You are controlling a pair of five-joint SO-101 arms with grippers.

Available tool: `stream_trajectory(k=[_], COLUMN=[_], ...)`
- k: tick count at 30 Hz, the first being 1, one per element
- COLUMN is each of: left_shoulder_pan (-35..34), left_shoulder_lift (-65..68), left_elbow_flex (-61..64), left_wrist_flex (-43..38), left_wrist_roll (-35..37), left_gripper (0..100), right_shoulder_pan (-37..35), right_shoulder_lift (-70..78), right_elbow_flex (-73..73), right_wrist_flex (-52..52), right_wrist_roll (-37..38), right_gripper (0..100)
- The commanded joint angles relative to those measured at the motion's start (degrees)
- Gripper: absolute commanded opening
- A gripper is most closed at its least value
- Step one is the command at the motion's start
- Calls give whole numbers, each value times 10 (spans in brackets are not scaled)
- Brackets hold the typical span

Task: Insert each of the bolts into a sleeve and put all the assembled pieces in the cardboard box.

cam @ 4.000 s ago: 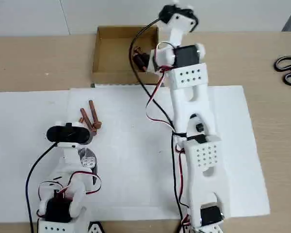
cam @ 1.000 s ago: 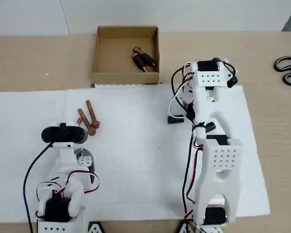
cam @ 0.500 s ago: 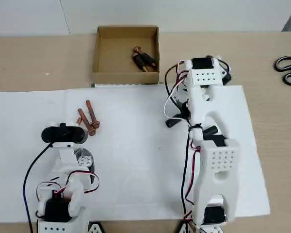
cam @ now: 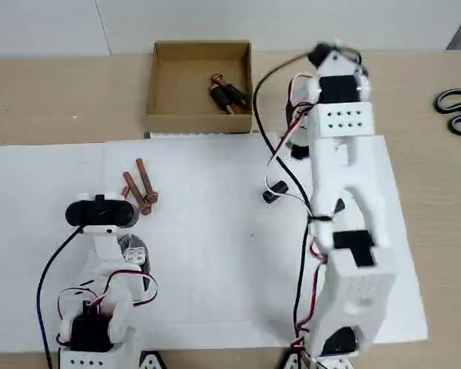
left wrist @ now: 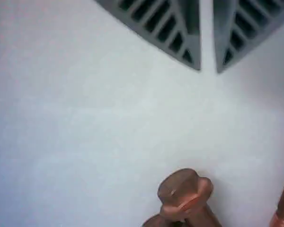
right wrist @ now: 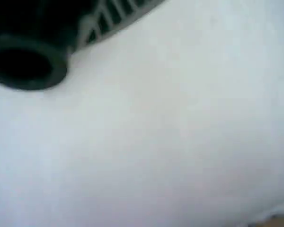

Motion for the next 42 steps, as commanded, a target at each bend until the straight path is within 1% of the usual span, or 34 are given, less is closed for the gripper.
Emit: stream_trajectory(k=[1, 7, 13, 15, 19, 24, 28, 30, 33, 37, 39, 42], left_shoulder_pan=[-2, -2, -2, -2, 2, 2, 2, 2, 1, -1, -2, 0], left_shoulder_lift=[-5, -5, -5, -5, -4, -4, 13, 57, 165, 359, 460, 593], left_elbow_flex=[-3, -3, 0, -7, -51, -111, -157, -183, -252, -397, -477, -597], left_wrist_flex=[-13, -15, -33, -31, -31, -21, 16, 26, 25, 23, 44, 87], left_wrist_roll=[1, 1, 3, 26, 59, 59, 56, 56, 57, 55, 53, 4], left_gripper=[6, 6, 6, 6, 6, 6, 6, 6, 6, 6, 6, 6], right_shoulder_pan=[-4, -4, -1, -1, 0, 3, 33, 50, 73, 99, 105, 114], right_shoulder_lift=[-106, -221, -348, -384, -458, -538, -583, -600, -622, -654, -668, -691], right_elbow_flex=[-25, 55, 215, 280, 394, 502, 571, 596, 623, 654, 672, 698], right_wrist_flex=[9, 11, 7, 7, 6, -2, -18, -18, -13, -13, -13, -12], right_wrist_roll=[47, 80, 105, 105, 105, 105, 105, 105, 105, 105, 105, 104], right_gripper=[2, 2, 2, 3, 3, 3, 3, 3, 3, 3, 3, 3])
